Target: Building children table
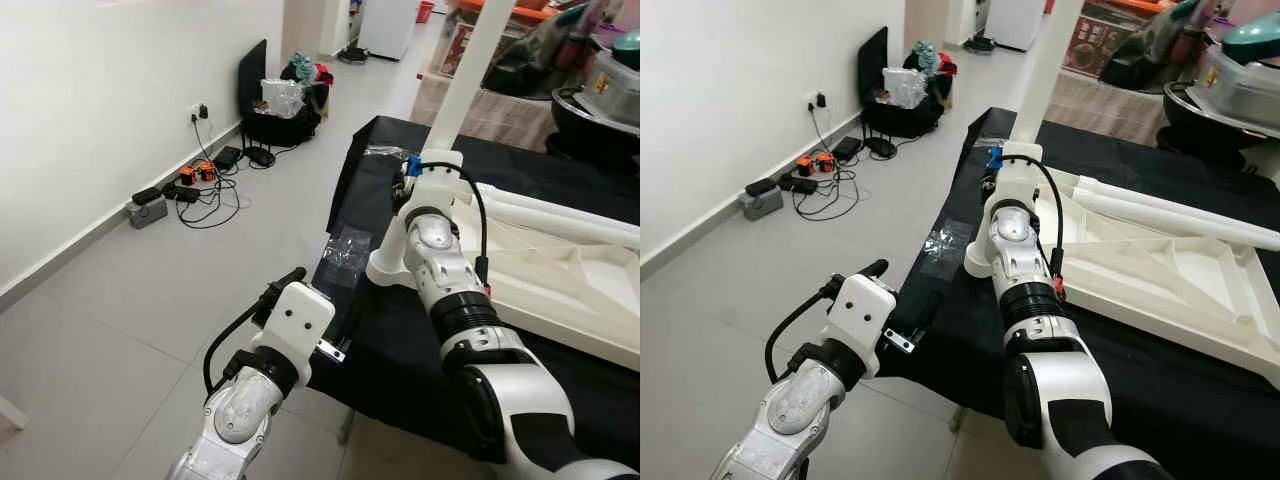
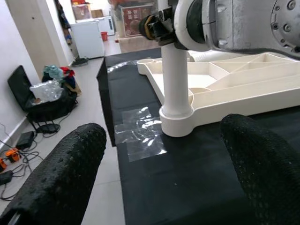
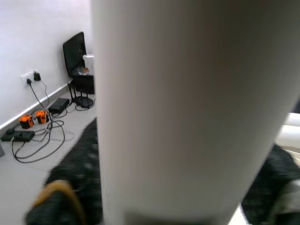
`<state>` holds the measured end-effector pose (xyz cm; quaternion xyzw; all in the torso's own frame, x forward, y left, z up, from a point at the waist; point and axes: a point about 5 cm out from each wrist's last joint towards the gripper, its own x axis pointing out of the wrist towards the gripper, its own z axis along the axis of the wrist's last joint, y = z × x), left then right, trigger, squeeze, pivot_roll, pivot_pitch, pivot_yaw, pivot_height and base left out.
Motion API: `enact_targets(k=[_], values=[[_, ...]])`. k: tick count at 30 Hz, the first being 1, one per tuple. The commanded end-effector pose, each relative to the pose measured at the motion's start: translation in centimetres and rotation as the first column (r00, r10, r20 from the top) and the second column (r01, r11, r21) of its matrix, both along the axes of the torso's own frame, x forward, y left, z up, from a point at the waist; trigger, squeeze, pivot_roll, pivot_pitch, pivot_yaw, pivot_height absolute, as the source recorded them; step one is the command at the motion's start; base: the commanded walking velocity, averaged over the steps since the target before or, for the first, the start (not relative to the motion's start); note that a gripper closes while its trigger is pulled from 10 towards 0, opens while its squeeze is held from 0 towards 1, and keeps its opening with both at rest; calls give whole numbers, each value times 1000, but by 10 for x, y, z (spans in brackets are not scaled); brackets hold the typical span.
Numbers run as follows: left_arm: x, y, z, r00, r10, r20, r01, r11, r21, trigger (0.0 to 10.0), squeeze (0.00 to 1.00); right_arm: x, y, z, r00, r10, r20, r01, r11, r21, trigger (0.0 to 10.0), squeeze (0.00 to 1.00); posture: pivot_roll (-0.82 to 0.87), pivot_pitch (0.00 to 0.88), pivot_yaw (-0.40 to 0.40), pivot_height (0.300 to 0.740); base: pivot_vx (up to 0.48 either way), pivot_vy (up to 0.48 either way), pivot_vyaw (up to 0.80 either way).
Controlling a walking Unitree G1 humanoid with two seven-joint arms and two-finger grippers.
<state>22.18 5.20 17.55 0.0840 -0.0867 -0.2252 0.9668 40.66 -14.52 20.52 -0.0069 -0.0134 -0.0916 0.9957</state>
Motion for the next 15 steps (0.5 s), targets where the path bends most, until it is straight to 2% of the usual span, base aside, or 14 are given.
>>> enact_targets(k=[1, 2, 3, 7, 10, 15], values=[[0, -1, -1, 1000, -3, -1, 3, 1000, 7, 10000, 0, -1, 1, -2, 1000, 1, 1, -1, 1000, 6, 10000, 1000, 72, 49, -129, 740, 0, 0, 0], [0, -1, -1, 1000, -2, -1, 2, 1000, 6, 10000, 0, 0, 4, 1, 1000, 9, 9, -9, 1000, 2, 10000, 1000, 73, 50, -131, 740, 0, 0, 0], [0, -1, -1, 1000, 0, -2, 0, 1000, 6, 10000, 0, 1, 6, 4, 1000, 12, 21, -12, 1000, -10, 10000, 0, 73, 50, -131, 740, 0, 0, 0], [0, 0, -1, 1000, 2, -3, -2, 1000, 4, 10000, 0, 0, 12, 7, 999, 29, 35, -28, 999, -37, 10000, 0, 68, 56, -130, 740, 0, 0, 0], [1, 0, -1, 1000, 2, -3, -2, 1000, 3, 10000, 0, -7, 14, -6, 1000, 24, -5, -25, 995, -94, 10000, 0, 65, 56, -130, 740, 0, 0, 0], [1, 0, -1, 1000, 2, -2, -2, 1000, 3, 10000, 0, -12, 11, -14, 1000, 8, -15, -10, 991, -135, 10000, 0, 65, 57, -130, 740, 0, 0, 0]])
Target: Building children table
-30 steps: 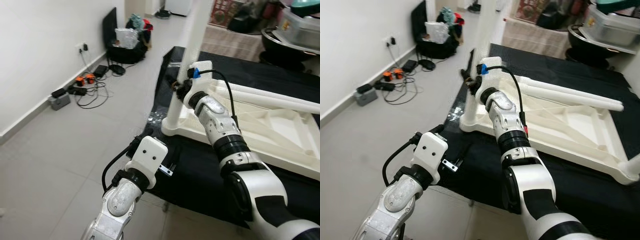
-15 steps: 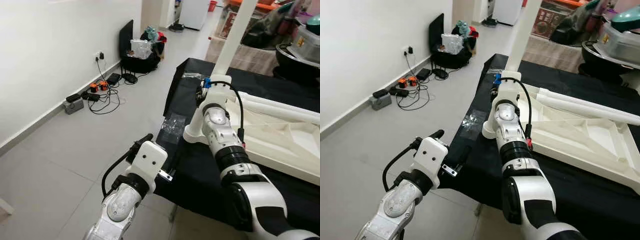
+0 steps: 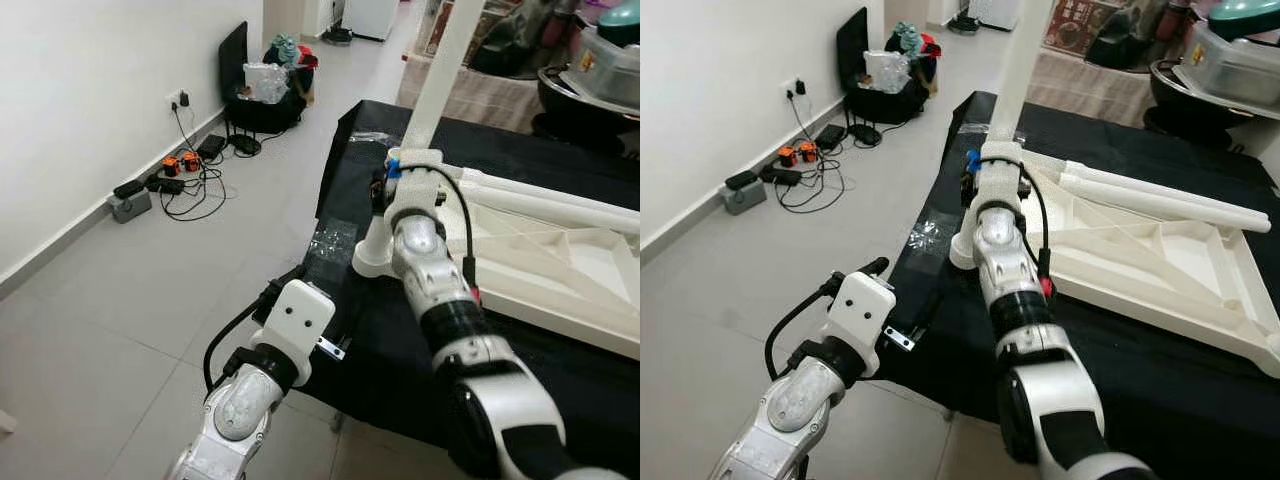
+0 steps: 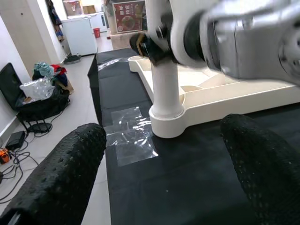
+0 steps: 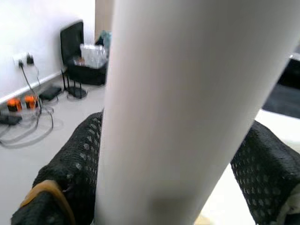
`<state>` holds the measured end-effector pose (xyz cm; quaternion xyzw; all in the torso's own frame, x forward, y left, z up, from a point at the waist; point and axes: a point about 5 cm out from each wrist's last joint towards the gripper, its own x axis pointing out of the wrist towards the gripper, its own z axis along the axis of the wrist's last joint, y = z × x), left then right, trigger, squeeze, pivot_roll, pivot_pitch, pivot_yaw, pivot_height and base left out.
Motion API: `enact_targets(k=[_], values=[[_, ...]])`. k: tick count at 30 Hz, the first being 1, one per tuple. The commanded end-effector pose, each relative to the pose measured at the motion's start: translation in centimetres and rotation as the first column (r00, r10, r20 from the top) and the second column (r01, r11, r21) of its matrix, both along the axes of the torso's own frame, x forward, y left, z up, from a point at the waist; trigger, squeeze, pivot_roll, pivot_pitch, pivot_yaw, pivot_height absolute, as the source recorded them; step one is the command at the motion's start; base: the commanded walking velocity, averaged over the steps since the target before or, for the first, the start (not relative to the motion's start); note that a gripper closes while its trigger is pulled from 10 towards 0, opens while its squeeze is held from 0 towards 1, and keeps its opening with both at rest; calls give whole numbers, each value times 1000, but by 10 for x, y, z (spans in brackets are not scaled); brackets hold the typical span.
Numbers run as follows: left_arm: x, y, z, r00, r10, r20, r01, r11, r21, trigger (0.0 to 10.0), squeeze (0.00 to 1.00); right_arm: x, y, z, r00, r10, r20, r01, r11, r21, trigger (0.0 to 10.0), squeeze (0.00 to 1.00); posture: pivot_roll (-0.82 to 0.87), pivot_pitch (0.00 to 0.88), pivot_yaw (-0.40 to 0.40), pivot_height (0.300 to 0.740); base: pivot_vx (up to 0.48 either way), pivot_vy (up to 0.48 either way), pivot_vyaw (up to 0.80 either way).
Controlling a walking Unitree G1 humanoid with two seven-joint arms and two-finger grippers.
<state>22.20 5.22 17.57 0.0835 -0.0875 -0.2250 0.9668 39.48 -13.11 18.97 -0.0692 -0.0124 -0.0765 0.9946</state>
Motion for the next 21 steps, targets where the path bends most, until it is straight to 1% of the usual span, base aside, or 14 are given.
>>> enact_targets(k=[1, 4, 5, 6, 8, 9, 10, 11, 13, 14, 16, 17, 19, 21], values=[[1, -1, -2, 1000, 1, -3, -1, 1000, 4, 10000, 0, -3, -5, -3, 999, -32, -9, 31, 999, -28, 10000, 0, 63, 59, -128, 740, 0, 0, 0], [1, -1, -2, 1000, 0, -4, 0, 1000, 4, 10000, 0, -5, -9, -10, 998, -46, -36, 45, 998, -34, 10000, 0, 63, 59, -128, 740, 0, 0, 0], [1, -1, -2, 1000, 1, -4, 0, 1000, 4, 10000, 0, -10, -17, -19, 993, -98, -69, 94, 994, -50, 10000, 0, 61, 60, -128, 740, 0, 0, 0], [1, -1, -2, 1000, 1, -4, 0, 1000, 4, 10000, 0, -10, -17, -19, 993, -98, -69, 94, 994, -50, 10000, 0, 61, 60, -128, 740, 0, 0, 0], [1, -1, -1, 1000, 2, -3, -2, 1000, 4, 10000, 0, -18, -41, -31, 966, -237, -99, 225, 967, -122, 10000, 0, 62, 62, -127, 740, 0, 0, 0], [1, -1, -1, 1000, 2, -3, -2, 1000, 4, 10000, 0, -18, -41, -31, 966, -237, -99, 225, 967, -122, 10000, 0, 62, 62, -127, 740, 0, 0, 0], [0, -1, -2, 1000, 1, -5, -1, 1000, 5, 10000, 0, -23, -69, -31, 924, -375, -76, 356, 916, -183, 10000, 0, 61, 62, -125, 740, 0, 0, 0], [0, -1, -2, 1000, 1, -5, -1, 1000, 5, 10000, 0, -23, -69, -31, 924, -375, -76, 356, 916, -183, 10000, 0, 61, 62, -125, 740, 0, 0, 0], [0, -1, -2, 1000, -1, -6, 1, 1000, 5, 10000, 0, -26, -86, -29, 896, -439, -62, 419, 885, -204, 10000, 0, 58, 63, -125, 740, 0, 0, 0], [0, -1, -2, 1000, -1, -6, 1, 1000, 5, 10000, 0, -26, -86, -29, 896, -439, -62, 419, 885, -204, 10000, 0, 58, 63, -125, 740, 0, 0, 0], [0, -1, -1, 1000, -2, -4, 2, 1000, 3, 10000, 0, -32, -112, -28, 851, -521, -63, 497, 839, -219, 10000, 0, 55, 63, -123, 740, 0, 0, 0], [0, -1, -1, 1000, -2, -4, 2, 1000, 3, 10000, 0, -32, -112, -28, 851, -521, -63, 497, 839, -219, 10000, 0, 55, 63, -123, 740, 0, 0, 0], [0, -1, -1, 1000, -3, -4, 3, 1000, 3, 10000, 0, -39, -131, -25, 809, -584, -56, 560, 798, -222, 10000, 0, 55, 66, -122, 740, 0, 0, 0], [0, -1, -1, 1000, -3, -4, 3, 1000, 3, 10000, 0, -39, -131, -25, 809, -584, -56, 560, 798, -222, 10000, 0, 55, 66, -122, 740, 0, 0, 0]])
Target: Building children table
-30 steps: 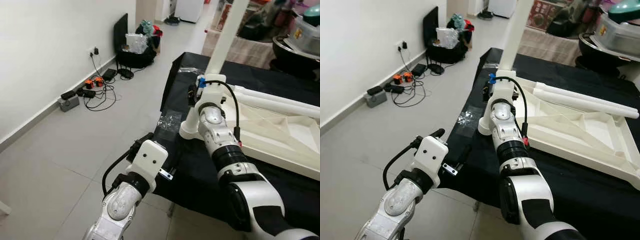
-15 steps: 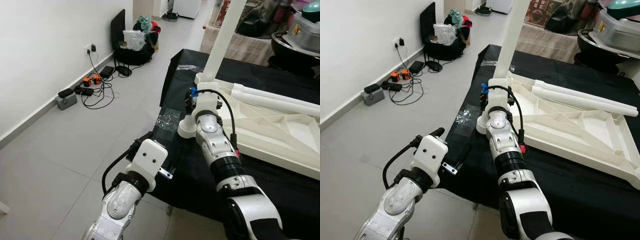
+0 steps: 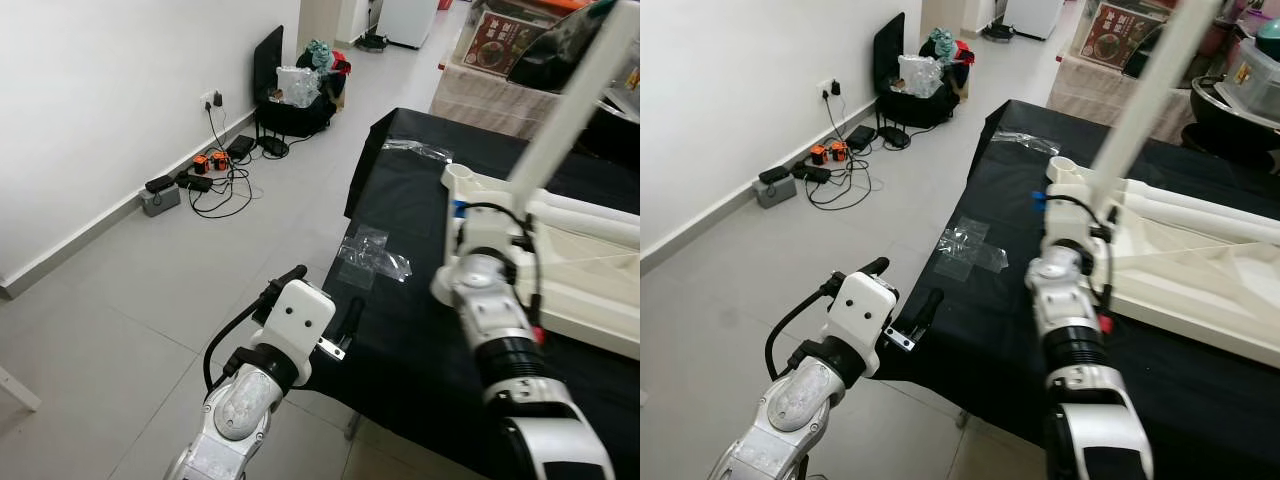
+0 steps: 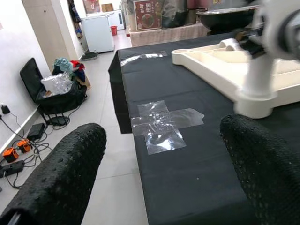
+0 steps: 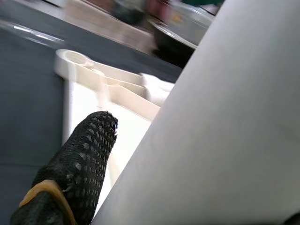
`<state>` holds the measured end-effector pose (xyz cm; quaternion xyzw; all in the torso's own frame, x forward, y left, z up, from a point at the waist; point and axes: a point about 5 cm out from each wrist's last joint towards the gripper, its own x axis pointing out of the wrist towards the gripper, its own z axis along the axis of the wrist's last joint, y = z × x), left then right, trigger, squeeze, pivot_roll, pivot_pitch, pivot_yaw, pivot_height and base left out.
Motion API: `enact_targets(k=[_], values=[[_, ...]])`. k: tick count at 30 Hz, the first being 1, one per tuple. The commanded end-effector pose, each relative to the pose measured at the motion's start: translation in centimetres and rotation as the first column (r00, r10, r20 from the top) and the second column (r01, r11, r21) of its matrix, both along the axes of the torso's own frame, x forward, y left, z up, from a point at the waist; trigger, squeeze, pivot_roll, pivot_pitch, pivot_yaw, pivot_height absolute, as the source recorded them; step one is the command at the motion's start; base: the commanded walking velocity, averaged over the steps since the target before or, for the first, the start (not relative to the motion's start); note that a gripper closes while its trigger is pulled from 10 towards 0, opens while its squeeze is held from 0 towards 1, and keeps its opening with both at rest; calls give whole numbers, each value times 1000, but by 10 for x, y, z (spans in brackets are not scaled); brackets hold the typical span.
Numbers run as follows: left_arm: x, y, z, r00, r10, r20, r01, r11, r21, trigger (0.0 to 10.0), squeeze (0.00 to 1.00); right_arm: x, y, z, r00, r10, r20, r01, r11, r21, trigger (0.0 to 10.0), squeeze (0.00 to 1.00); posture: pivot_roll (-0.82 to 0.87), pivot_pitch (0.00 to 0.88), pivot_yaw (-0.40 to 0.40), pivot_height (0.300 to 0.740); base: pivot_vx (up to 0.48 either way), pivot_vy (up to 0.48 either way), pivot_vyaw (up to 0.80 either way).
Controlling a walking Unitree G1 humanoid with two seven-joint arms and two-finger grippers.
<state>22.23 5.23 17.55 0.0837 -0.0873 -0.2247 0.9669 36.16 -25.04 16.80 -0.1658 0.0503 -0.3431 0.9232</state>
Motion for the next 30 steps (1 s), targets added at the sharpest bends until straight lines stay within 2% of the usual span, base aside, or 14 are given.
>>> enact_targets(k=[1, 4, 5, 6, 7, 10, 17, 22, 24, 26, 27, 28, 29, 30], values=[[0, -1, -1, 1000, -4, -4, 4, 1000, 3, 10000, 0, -8, -18, -2, 997, -82, -10, 82, 997, -6, 10000, 0, 54, 67, -121, 740, 0, 0, 0], [0, -1, -1, 1000, -6, -5, 6, 1000, 4, 10000, 0, -11, -23, 0, 995, -103, 8, 103, 995, 1, 10000, 0, 51, 66, -118, 740, 0, 0, 0], [0, -1, -2, 1000, -8, -6, 8, 1000, 4, 10000, 0, -14, -24, 1, 993, -108, 45, 106, 994, 40, 10000, 0, 49, 62, -116, 740, 0, 0, 0], [0, -1, -2, 1000, -8, -6, 8, 1000, 4, 10000, 0, -14, -24, 1, 993, -108, 45, 106, 994, 40, 10000, 0, 49, 62, -116, 740, 0, 0, 0], [0, -2, -2, 1000, -9, -7, 9, 1000, 4, 10000, 0, -17, -20, 0, 993, -94, 70, 89, 993, 75, 10000, 0, 48, 60, -112, 740, 0, 0, 0], [0, -2, -2, 1000, -13, -6, 13, 1000, 5, 10000, 0, -23, -13, -3, 992, -76, 97, 67, 993, 94, 10000, 0, 48, 53, -112, 740, 0, 0, 0], [0, -1, -3, 1000, -18, -6, 18, 1000, 11, 10000, 0, -39, -13, -4, 986, -120, 112, 115, 992, 55, 10000, 0, 47, 41, -98, 740, 0, 0, 0], [1, -1, -4, 1000, -27, -7, 27, 1000, 14, 10000, 0, -45, -17, 13, 974, -133, 183, 129, 991, 31, 10000, 0, 39, 41, -90, 740, 0, 0, 0], [2, -2, -3, 999, -32, -6, 32, 999, 13, 10000, 0, -47, -5, 29, 970, -71, 233, 76, 997, -12, 10000, 0, 32, 50, -83, 740, 0, 0, 0], [2, -2, -2, 999, -34, -5, 34, 999, 12, 10000, 0, -48, 0, 32, 969, -49, 241, 56, 998, -23, 10000, 0, 32, 50, -83, 740, 0, 0, 0], [2, -2, -2, 999, -35, -6, 35, 999, 12, 10000, 0, -55, 14, 24, 976, 9, 216, -1, 999, -40, 10000, 0, 30, 57, -79, 740, 0, 0, 0], [2, -2, -2, 999, -35, -6, 35, 999, 12, 10000, 0, -55, 14, 24, 976, 9, 216, -1, 999, -40, 10000, 0, 30, 57, -79, 740, 0, 0, 0], [2, -2, -3, 999, -33, -8, 34, 999, 12, 10000, 0, -70, 31, 10, 981, 81, 174, -70, 995, -65, 10000, 0, 33, 48, -79, 740, 0, 0, 0], [2, -2, -3, 999, -33, -8, 34, 999, 12, 10000, 0, -70, 31, 10, 981, 81, 174, -70, 995, -65, 10000, 0, 33, 48, -79, 740, 0, 0, 0]])
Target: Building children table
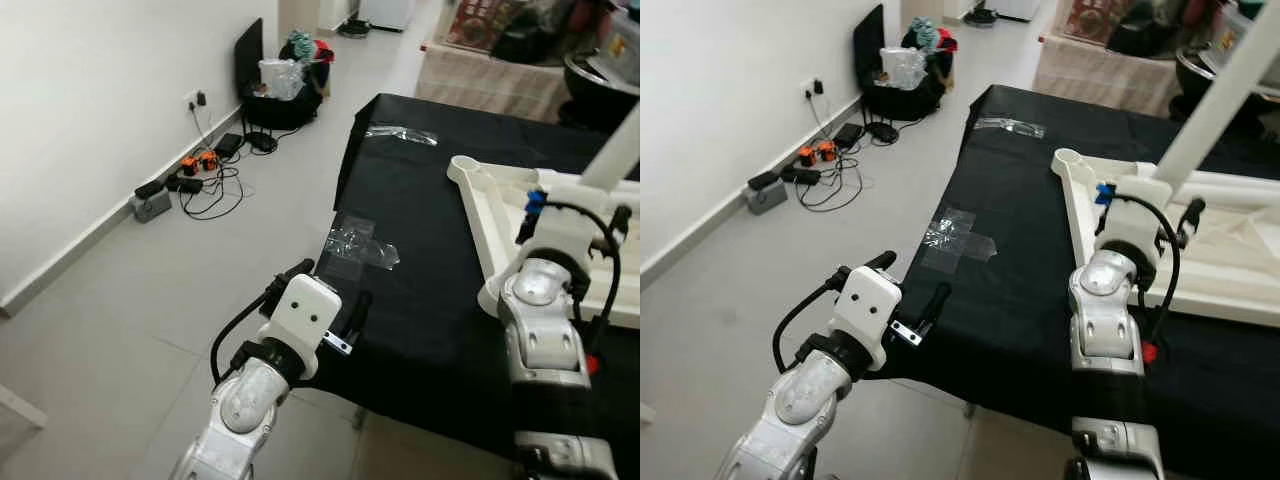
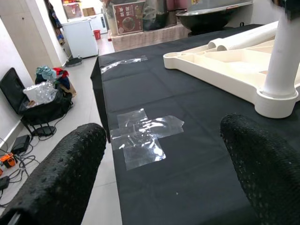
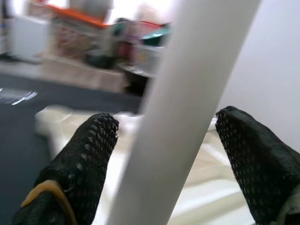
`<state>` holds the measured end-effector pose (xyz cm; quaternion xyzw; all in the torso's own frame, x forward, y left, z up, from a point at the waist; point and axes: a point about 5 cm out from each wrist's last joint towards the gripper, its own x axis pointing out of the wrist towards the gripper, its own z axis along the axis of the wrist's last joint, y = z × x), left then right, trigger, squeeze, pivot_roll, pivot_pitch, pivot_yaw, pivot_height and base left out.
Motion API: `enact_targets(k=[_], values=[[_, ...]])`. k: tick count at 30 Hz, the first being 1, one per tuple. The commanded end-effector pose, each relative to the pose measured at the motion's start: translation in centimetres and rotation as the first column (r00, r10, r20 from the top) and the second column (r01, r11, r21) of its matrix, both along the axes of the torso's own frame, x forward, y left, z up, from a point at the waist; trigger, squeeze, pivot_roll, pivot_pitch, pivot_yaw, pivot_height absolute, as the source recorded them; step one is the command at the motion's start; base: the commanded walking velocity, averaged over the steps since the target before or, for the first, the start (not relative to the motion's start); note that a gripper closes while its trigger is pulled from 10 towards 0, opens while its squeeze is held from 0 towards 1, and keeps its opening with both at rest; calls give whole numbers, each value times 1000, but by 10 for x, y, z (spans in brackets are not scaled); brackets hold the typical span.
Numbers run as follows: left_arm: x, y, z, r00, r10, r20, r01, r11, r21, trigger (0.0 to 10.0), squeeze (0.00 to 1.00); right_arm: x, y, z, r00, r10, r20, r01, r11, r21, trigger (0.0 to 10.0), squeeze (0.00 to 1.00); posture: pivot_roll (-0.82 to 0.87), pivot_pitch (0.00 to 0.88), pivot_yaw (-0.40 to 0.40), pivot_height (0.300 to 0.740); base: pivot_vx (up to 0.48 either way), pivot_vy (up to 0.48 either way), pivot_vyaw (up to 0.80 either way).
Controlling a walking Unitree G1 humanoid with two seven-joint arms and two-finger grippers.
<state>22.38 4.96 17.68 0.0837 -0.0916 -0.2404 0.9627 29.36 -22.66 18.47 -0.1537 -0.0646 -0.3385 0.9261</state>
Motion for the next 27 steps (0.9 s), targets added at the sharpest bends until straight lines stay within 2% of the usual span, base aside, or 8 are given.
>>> enact_targets(k=[1, 9, 16, 18, 20, 21, 22, 27], values=[[1, 1, -4, 1000, 0, -14, 0, 1000, 11, 10000, 0, -6, 12, -12, 997, 56, -58, -56, 998, 1, 10000, 0, 33, 48, -79, 740, 0, 0, 0], [2, 3, -5, 1000, -4, -13, 5, 1000, 17, 10000, 0, -20, 4, -27, 992, 71, -103, -71, 997, 5, 10000, 0, 25, 49, -68, 740, 0, 0, 0], [2, 3, -6, 1000, -9, -13, 10, 1000, 20, 10000, 0, -24, 12, -32, 960, 252, -118, -249, 968, 40, 10000, 0, 21, 35, -65, 740, 0, 0, 0], [2, 3, -5, 1000, -11, -16, 11, 1000, 19, 10000, 0, -28, 42, -32, 842, 526, -119, -514, 850, 118, 10000, 0, 17, 73, -64, 740, 0, 0, 0], [2, 3, -5, 1000, -11, -16, 11, 1000, 19, 10000, 0, -28, 42, -32, 842, 526, -119, -514, 850, 118, 10000, 0, 17, 73, -64, 740, 0, 0, 0], [2, 4, -5, 1000, -8, -15, 8, 1000, 18, 10000, 0, -29, 58, -27, 770, 630, -98, -615, 775, 147, 10000, 0, 17, 73, -64, 740, 0, 0, 0], [2, 7, -4, 1000, 2, -17, -2, 1000, 16, 10000, 0, -20, 83, -10, 645, 763, -38, -744, 640, 193, 10000, 0, 18, 88, -63, 740, 0, 0, 0], [-3, 6, -9, 999, 2, -32, -1, 1000, 16, 10000, 0, -7, 98, 4, 571, 821, -14, -805, 563, 185, 10000, 0, 24, 46, -67, 740, 0, 0, 0]])
